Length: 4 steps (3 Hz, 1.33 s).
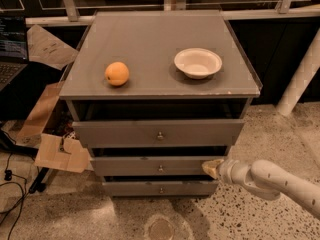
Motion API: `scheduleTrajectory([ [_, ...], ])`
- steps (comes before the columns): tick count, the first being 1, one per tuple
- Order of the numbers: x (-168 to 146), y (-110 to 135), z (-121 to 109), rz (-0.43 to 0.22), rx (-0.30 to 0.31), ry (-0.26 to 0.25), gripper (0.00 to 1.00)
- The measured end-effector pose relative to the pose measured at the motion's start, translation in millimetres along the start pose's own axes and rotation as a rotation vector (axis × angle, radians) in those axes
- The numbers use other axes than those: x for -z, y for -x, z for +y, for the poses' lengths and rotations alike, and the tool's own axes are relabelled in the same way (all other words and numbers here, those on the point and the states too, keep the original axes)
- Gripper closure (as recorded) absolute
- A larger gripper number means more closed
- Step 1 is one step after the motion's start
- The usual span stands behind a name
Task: Close middle drawer
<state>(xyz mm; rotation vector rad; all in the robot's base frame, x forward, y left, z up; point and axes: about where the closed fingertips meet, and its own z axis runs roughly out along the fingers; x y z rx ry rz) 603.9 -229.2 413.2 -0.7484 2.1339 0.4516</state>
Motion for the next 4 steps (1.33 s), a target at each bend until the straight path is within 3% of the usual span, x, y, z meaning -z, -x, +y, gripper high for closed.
scheduleTrajectory([
  [1,-8,7,-7,-0.004,0.004,0.000,0.31],
  [2,-7,5,-7,0.000,-0.002,0.000,0.08],
  [3,-5,3,-1,0.000,-0.002,0.000,0.00],
  [4,-3,0,9,0.000,-0.002,0.000,0.00],
])
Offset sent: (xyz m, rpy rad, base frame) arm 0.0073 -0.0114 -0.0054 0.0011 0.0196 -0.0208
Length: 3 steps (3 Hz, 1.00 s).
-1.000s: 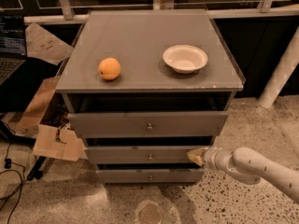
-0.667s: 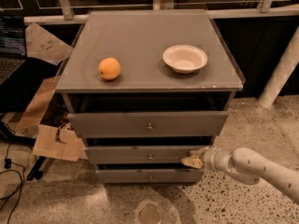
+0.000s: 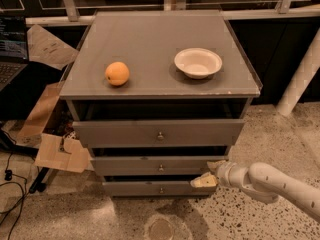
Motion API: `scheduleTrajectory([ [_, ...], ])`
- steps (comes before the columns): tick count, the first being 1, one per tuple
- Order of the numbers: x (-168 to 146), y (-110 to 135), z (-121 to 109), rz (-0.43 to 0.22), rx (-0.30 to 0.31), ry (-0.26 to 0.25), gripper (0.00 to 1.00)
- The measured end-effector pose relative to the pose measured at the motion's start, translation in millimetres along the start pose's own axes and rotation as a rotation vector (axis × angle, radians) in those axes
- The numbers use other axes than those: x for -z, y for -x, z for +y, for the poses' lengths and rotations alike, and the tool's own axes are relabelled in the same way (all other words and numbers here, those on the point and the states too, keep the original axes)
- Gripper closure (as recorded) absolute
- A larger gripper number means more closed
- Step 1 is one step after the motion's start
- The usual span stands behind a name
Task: Close middle drawer
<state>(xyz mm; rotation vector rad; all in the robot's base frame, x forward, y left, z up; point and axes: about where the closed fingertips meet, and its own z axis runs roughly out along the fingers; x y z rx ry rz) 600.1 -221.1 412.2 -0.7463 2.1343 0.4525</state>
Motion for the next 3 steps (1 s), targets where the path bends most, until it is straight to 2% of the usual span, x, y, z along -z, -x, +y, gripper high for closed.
scheduleTrajectory([
  [3,13.0,-10.7,10.8,0.000,0.000,0.000,0.00],
])
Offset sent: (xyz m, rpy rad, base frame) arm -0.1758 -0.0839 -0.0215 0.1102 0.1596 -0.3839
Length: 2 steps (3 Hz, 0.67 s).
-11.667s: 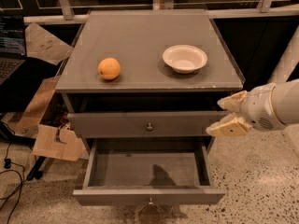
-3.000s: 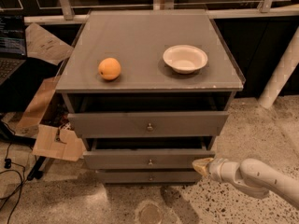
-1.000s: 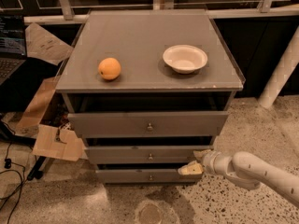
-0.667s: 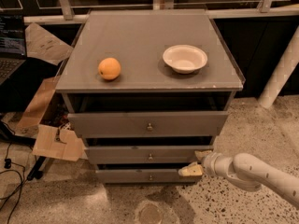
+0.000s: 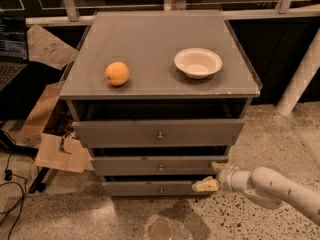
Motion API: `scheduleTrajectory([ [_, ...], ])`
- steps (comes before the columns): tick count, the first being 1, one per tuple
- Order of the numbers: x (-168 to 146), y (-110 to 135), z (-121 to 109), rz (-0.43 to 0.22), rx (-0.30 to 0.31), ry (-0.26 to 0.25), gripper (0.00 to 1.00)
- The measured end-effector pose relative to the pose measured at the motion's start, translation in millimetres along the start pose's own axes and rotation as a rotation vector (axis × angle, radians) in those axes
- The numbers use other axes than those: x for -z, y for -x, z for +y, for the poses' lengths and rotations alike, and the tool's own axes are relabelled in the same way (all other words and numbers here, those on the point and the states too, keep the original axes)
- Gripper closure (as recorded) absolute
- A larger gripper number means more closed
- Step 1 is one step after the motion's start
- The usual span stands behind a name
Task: Close middle drawer
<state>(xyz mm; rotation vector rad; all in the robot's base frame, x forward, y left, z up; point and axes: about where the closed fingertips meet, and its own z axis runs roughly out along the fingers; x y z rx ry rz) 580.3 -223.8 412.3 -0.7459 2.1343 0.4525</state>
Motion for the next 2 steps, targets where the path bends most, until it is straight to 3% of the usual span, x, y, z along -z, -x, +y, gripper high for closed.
scheduleTrajectory([
  [2,3.3,-4.1,3.8,0.000,-0.004,0.013,0.00],
])
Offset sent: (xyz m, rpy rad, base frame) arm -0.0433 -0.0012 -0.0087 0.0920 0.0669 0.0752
